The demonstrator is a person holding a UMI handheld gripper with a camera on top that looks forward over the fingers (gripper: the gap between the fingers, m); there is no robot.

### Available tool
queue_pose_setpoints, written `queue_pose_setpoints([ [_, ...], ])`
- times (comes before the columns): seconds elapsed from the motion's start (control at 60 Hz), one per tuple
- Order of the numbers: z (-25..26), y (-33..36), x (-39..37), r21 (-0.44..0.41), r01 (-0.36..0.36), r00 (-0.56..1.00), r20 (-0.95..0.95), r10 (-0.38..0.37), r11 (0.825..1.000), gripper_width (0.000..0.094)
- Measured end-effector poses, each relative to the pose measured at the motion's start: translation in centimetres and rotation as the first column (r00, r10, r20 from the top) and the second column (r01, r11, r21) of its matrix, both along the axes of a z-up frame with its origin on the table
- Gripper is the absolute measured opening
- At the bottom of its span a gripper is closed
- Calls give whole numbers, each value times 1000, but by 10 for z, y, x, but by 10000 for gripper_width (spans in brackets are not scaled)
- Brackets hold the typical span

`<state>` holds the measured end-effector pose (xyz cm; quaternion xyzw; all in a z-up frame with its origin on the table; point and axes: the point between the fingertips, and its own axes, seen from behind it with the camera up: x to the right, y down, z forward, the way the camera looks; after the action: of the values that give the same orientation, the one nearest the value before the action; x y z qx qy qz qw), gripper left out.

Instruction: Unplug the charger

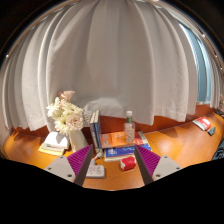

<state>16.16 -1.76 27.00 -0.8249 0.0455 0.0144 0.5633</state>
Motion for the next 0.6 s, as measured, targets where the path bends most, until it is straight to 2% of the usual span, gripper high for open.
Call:
queue_pose_setpoints([
  [0.117,6,-36,-38,-12,-29,1000,2,29,999,845],
  [0.333,-19,-97,-101,-68,-90,996,2,91,994,843],
  [0.6,-34,-128,-128,-100,-120,993,7,121,988,843],
])
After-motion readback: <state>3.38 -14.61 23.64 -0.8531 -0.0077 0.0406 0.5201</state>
